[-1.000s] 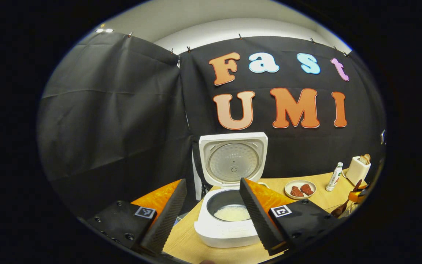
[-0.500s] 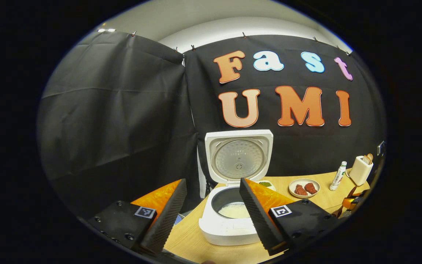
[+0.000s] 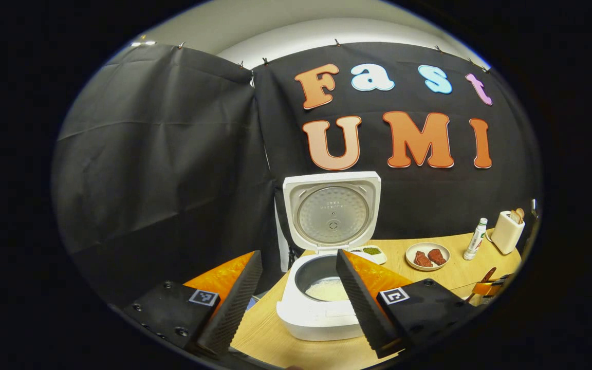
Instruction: Close the left gripper, press the button to open the rice cooker; take a wooden spoon from the chopstick holder with the right hand, scoop a spoonful of rice and pour it into the rice cooker, then put the wooden spoon back into the chopstick holder.
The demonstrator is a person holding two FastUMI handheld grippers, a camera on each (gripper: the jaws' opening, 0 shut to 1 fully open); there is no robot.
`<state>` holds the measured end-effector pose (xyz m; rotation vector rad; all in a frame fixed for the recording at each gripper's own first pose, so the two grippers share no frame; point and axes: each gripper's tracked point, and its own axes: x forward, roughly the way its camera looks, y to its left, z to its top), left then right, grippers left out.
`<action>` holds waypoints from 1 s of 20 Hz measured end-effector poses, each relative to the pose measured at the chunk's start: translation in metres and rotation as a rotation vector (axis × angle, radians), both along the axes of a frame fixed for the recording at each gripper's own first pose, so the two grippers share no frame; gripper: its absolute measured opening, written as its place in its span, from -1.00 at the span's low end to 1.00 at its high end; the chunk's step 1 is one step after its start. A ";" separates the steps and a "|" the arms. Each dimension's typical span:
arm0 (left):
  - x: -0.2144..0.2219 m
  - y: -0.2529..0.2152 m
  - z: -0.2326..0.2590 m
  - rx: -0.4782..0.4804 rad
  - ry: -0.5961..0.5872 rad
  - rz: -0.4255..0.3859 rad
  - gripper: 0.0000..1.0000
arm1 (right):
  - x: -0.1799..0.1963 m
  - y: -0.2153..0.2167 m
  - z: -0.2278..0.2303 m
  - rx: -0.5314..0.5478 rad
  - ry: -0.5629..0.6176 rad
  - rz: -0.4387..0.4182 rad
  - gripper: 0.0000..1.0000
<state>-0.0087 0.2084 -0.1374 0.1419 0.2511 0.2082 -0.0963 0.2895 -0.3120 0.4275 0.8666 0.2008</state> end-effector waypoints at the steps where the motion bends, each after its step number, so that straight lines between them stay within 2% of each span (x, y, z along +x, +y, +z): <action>1: 0.000 0.000 0.001 0.003 -0.001 -0.003 0.87 | 0.001 0.002 -0.001 0.031 0.025 -0.020 -0.64; 2: 0.000 0.000 0.002 0.007 -0.003 -0.003 0.96 | 0.003 0.002 -0.003 0.071 0.055 -0.047 -0.63; 3: 0.000 0.002 0.003 0.008 -0.007 -0.001 0.89 | 0.004 0.003 -0.006 0.114 0.090 -0.081 -0.63; 6: -0.001 0.007 0.002 0.004 -0.009 0.010 0.89 | 0.006 0.004 -0.011 0.247 0.179 -0.179 -0.63; 8: -0.001 0.011 0.001 0.001 -0.008 0.016 0.87 | 0.007 0.003 -0.013 0.304 0.220 -0.222 -0.64; 9: -0.001 0.013 0.001 0.002 -0.007 0.021 0.87 | 0.008 0.003 -0.015 0.326 0.236 -0.238 -0.72; 10: -0.002 0.014 0.000 0.002 -0.007 0.024 0.87 | 0.008 0.001 -0.017 0.354 0.252 -0.259 -0.63; 12: -0.002 0.015 0.000 0.000 -0.007 0.027 0.87 | 0.006 -0.002 -0.020 0.414 0.292 -0.301 -0.72; 13: -0.002 0.014 0.000 -0.002 -0.006 0.025 0.87 | 0.004 -0.003 -0.022 0.444 0.313 -0.325 -0.64; 14: -0.002 0.013 -0.001 -0.002 -0.007 0.024 0.87 | 0.003 -0.007 -0.023 0.471 0.331 -0.346 -0.64; 20: 0.005 0.002 0.000 -0.004 -0.011 0.006 0.87 | -0.001 -0.040 -0.020 0.610 0.341 -0.442 -0.64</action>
